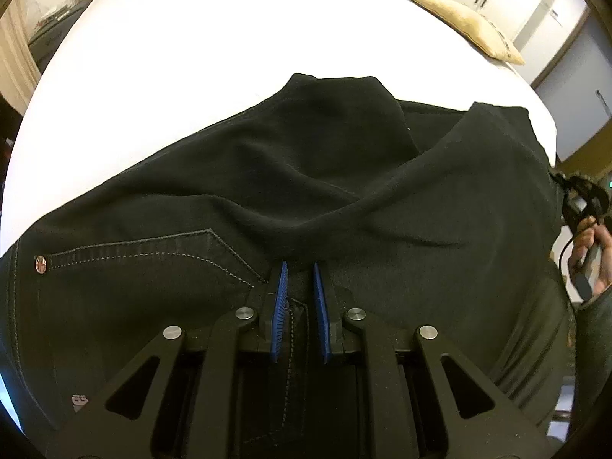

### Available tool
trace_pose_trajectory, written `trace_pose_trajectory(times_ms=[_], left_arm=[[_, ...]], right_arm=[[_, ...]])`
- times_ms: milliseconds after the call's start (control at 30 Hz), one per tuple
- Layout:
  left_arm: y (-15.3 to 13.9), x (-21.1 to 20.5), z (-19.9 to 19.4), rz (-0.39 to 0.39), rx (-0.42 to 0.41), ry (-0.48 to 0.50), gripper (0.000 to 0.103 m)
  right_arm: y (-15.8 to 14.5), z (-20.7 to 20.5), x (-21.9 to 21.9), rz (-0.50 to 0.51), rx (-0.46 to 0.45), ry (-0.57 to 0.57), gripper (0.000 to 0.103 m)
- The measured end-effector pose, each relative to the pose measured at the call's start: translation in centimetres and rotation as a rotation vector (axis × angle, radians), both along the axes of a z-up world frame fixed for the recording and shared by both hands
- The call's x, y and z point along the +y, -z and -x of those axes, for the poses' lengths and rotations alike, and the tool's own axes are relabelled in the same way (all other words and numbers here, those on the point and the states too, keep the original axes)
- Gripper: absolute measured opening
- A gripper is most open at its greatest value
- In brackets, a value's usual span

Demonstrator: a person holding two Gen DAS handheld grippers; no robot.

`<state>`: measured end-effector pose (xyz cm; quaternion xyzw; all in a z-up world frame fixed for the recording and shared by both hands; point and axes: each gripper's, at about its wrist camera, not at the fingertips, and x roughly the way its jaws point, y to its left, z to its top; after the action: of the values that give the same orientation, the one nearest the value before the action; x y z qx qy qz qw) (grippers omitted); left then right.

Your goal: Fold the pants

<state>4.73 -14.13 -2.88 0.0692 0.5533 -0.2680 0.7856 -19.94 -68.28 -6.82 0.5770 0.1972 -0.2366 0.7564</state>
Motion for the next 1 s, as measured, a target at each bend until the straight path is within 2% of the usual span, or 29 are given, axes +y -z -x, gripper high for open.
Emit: trace_pose_trajectory(times_ms=[300,500,667,767,800,867,900,933,967,1000], left_arm=[[-0.5,-0.1,-1.0,0.076,0.014,-0.065,0.014],[0.0,0.8,-1.3,0.111,0.013,-0.068,0.014],[0.0,2.2,-1.3,0.155,0.001,-0.078,0.014],[0.2,2.6,-1.7,0.176,-0.001,-0.083,0.014],[0.2,2.7,-1.7,0.179,-0.006,-0.092,0.014],[0.2,2.8,-1.9,0.189,-0.01,-0.095,0.014],[0.3,2.9,-2.0,0.197,-0.011,-0.095,0.014],[0.4,3.0,-2.0,0.207,-0.012,-0.096,0.014],[0.7,3.3,-2.0,0.224,-0.011,-0.1,0.014],[0.8,3.4,-2.0,0.235,-0.011,-0.104,0.014]], right_arm=[[-0.2,1.5,-0.5,0.012,-0.066,0.058,0.004],[1.8,2.5,-0.2,-0.043,-0.08,0.096,0.003],[2.2,3.1,0.1,-0.044,-0.086,0.107,0.003],[2.6,3.6,-0.2,-0.086,-0.093,0.103,0.002],[2.0,3.9,-0.3,-0.078,-0.064,0.108,0.006],[0.0,4.7,-0.2,-0.005,0.045,0.15,0.024],[-1.5,5.2,-0.2,0.051,0.134,0.194,0.048],[-2.7,5.4,-0.1,0.087,0.171,0.224,0.056],[-4.3,5.4,0.0,0.129,0.167,0.222,0.056],[-6.6,4.0,0.7,0.201,0.158,0.155,0.056]])
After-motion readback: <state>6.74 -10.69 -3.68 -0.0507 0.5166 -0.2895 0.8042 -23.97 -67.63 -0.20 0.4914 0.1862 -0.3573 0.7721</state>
